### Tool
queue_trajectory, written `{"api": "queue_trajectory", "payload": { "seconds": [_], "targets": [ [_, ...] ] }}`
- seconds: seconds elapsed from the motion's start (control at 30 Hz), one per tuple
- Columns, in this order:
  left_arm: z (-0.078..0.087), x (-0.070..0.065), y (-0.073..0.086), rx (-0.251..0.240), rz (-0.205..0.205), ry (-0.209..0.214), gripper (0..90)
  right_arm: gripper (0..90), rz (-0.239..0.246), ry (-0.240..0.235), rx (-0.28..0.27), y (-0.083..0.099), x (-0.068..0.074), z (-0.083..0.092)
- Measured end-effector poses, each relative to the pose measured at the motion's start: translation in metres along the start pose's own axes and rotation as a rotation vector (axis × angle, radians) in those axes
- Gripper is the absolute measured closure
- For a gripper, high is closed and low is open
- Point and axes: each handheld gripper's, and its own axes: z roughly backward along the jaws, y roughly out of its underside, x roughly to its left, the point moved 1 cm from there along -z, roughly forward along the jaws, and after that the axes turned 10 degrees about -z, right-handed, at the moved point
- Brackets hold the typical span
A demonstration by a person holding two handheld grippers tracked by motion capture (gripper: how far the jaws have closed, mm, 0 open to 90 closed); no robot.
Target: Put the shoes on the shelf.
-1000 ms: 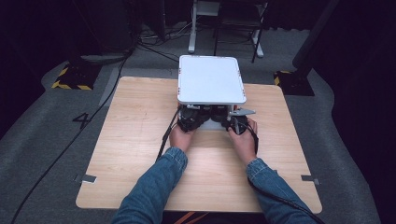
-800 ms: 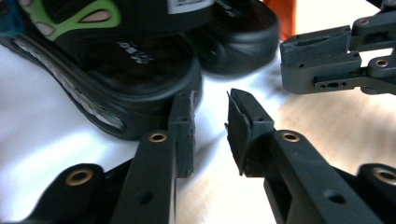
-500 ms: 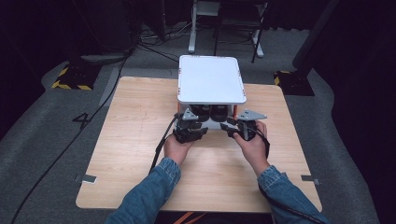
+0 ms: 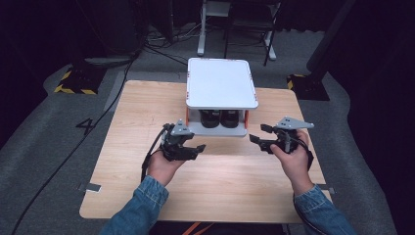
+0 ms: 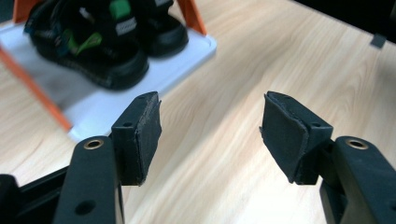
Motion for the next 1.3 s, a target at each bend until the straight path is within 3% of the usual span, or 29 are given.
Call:
{"api": "queue_trajectory", "payload": {
  "seconds": [0.13,0.27,0.3,0.43,0.53,0.57,0.67,0.7,0.8,0.9,1.1,1.3],
  "targets": [
    [0.018,0.007,0.014,0.009,-0.002,-0.031,31.7,27.7,0.069,0.041,0.068,0.004,-0.016,0.018],
    [0.037,0.019,0.036,0.012,0.054,-0.055,27.8,22.8,-0.001,0.030,0.024,0.012,-0.031,0.035],
    [0.042,0.022,0.042,0.018,0.073,-0.065,29.0,16.0,-0.021,0.027,0.046,0.020,-0.039,0.042],
    [0.058,0.035,0.069,0.026,0.093,-0.121,27.6,16.6,-0.062,0.013,0.106,0.031,-0.050,0.048],
    [0.063,0.044,0.088,0.044,0.143,-0.142,22.0,16.6,-0.021,0.047,0.161,0.044,-0.063,0.050],
    [0.065,0.048,0.099,0.087,0.184,-0.125,22.2,16.9,-0.008,0.065,0.176,0.047,-0.066,0.049],
    [0.066,0.050,0.108,0.098,0.183,-0.146,20.7,17.6,0.001,0.078,0.189,0.053,-0.072,0.045],
    [0.064,0.050,0.115,0.137,0.179,-0.140,19.4,17.6,0.000,0.081,0.188,0.059,-0.077,0.041],
    [0.059,0.050,0.123,0.153,0.170,-0.147,15.8,17.3,0.019,0.073,0.197,0.067,-0.082,0.035],
    [0.051,0.055,0.130,0.183,0.196,-0.161,15.4,17.1,0.039,0.064,0.214,0.080,-0.088,0.021],
    [0.038,0.061,0.138,0.205,0.199,-0.203,14.8,17.0,0.026,0.056,0.214,0.092,-0.091,0.008],
    [0.027,0.069,0.149,0.243,0.183,-0.209,14.5,15.9,0.066,0.069,0.218,0.099,-0.093,-0.002]
  ]
}}
